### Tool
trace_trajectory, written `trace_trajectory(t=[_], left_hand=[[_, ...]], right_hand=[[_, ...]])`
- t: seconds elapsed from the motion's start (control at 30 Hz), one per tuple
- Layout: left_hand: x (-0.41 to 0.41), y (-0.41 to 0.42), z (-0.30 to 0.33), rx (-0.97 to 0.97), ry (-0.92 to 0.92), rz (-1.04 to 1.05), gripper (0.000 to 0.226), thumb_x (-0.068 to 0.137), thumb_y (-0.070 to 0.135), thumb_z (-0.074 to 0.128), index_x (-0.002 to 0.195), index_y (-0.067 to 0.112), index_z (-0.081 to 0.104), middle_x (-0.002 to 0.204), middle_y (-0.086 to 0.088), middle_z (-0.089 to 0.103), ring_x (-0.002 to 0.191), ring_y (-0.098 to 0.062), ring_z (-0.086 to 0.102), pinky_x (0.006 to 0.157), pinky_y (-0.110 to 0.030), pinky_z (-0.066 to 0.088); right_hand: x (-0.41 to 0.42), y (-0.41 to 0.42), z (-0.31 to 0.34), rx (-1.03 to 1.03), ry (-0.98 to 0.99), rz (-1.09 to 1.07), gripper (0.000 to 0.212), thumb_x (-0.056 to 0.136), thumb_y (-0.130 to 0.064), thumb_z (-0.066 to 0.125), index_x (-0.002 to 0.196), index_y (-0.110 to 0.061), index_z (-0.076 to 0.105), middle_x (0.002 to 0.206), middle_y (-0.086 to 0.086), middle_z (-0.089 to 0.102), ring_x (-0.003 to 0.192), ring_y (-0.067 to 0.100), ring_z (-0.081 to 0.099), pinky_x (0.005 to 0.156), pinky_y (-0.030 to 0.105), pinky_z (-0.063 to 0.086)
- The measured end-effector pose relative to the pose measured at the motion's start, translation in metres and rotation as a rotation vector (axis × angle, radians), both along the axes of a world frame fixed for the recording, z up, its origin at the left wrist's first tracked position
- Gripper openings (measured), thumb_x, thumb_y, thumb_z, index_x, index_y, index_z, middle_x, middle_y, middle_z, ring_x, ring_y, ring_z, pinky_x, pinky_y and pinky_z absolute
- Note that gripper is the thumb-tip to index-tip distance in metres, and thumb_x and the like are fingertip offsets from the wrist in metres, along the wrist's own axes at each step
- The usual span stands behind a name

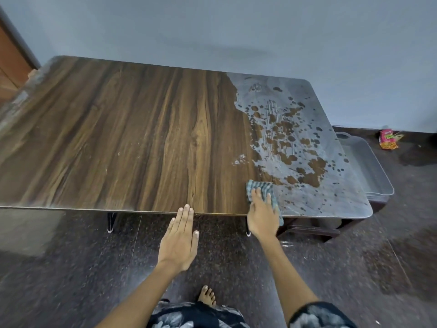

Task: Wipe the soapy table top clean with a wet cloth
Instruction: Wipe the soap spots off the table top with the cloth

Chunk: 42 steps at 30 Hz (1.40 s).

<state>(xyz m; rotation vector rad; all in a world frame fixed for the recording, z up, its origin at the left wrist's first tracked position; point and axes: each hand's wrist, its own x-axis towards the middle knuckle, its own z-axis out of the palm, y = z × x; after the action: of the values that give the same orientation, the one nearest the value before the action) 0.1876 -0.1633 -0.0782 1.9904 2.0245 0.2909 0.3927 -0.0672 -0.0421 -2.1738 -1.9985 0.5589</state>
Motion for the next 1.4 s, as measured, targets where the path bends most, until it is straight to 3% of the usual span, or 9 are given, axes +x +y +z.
trace_trajectory(t=[0.27,0.4,0.53,0.67,0.77,0.97,1.1,1.23,1.4], left_hand=[[-0.007,-0.017,0.006,-0.007,0.016,-0.032,0.064,0.09,0.037,0.019,0.142,0.001,0.027,0.152,-0.007,0.013,0.14,-0.023,0.023,0.11,-0.035,0.014],[-0.002,-0.005,0.019,0.033,-0.069,-0.028,0.047,0.096,0.02,0.038,0.141,0.006,0.034,0.151,-0.009,0.028,0.14,-0.022,0.024,0.115,-0.032,0.008],[0.002,0.005,0.034,0.012,-0.08,0.017,0.022,0.092,0.014,0.047,0.093,0.013,0.069,0.099,-0.004,0.067,0.099,-0.021,0.059,0.095,-0.032,0.043],[0.002,0.011,0.043,-0.083,-0.138,0.096,0.013,0.085,0.027,0.065,0.074,0.019,0.065,0.085,0.001,0.068,0.087,-0.02,0.064,0.072,-0.03,0.046],[0.004,0.023,0.042,-0.124,-0.192,0.14,0.035,0.076,0.034,0.073,0.057,0.023,0.047,0.074,0.003,0.061,0.08,-0.018,0.062,0.069,-0.03,0.044],[0.013,0.065,0.048,-0.048,-0.134,0.178,0.053,0.063,0.072,0.063,0.051,0.024,0.044,0.058,0.004,0.061,0.062,-0.017,0.062,0.057,-0.03,0.048],[0.02,0.099,0.049,0.145,-0.008,0.079,0.073,0.045,0.091,0.04,0.043,0.022,0.019,0.035,0.007,0.035,0.03,-0.015,0.043,0.039,-0.014,0.017],[0.027,0.125,0.043,0.161,0.061,0.103,0.079,0.048,0.094,0.043,0.065,0.017,0.043,0.061,0.004,0.048,0.045,-0.016,0.047,0.04,-0.023,0.033],[0.035,0.156,0.033,0.085,0.136,0.178,0.104,0.055,0.093,0.034,0.123,0.015,0.049,0.128,-0.005,0.048,0.114,-0.027,0.045,0.088,-0.042,0.037]], right_hand=[[-0.084,-0.047,0.0,0.093,0.027,0.296,0.049,0.1,-0.016,0.033,0.148,-0.024,0.023,0.154,-0.008,0.024,0.144,0.016,0.011,0.117,0.037,0.01],[-0.078,-0.047,-0.001,0.044,-0.023,0.325,0.051,0.101,-0.017,0.03,0.149,-0.027,0.02,0.154,-0.012,0.021,0.144,0.012,0.008,0.116,0.034,0.009],[-0.067,-0.049,-0.001,0.026,-0.079,0.32,0.052,0.1,-0.017,0.03,0.149,-0.029,0.017,0.155,-0.014,0.018,0.144,0.011,0.008,0.117,0.035,0.007],[-0.046,-0.038,0.003,0.014,-0.072,0.182,0.05,0.101,-0.019,0.027,0.149,-0.028,0.017,0.155,-0.011,0.021,0.144,0.013,0.008,0.117,0.037,0.007],[-0.04,-0.008,0.011,-0.059,-0.054,0.154,0.049,0.102,-0.02,0.024,0.15,-0.026,0.016,0.156,-0.007,0.016,0.145,0.016,0.005,0.117,0.04,0.007],[-0.064,0.052,0.009,-0.034,-0.043,0.29,0.049,0.102,-0.021,0.026,0.15,-0.023,0.017,0.157,-0.007,0.014,0.145,0.019,0.005,0.116,0.041,0.009],[-0.035,0.048,0.002,-0.002,0.042,0.586,0.047,0.101,-0.027,0.027,0.148,-0.028,0.025,0.154,-0.012,0.021,0.144,0.01,0.009,0.116,0.036,0.012],[0.021,0.074,-0.001,0.031,-0.069,0.598,0.051,0.098,-0.039,0.02,0.148,-0.03,0.021,0.153,-0.014,0.018,0.143,0.009,0.009,0.117,0.036,0.011],[0.009,0.169,0.002,-0.045,-0.109,0.343,0.05,0.102,-0.033,0.02,0.15,-0.025,0.01,0.157,-0.007,0.01,0.145,0.017,0.003,0.116,0.042,0.01]])
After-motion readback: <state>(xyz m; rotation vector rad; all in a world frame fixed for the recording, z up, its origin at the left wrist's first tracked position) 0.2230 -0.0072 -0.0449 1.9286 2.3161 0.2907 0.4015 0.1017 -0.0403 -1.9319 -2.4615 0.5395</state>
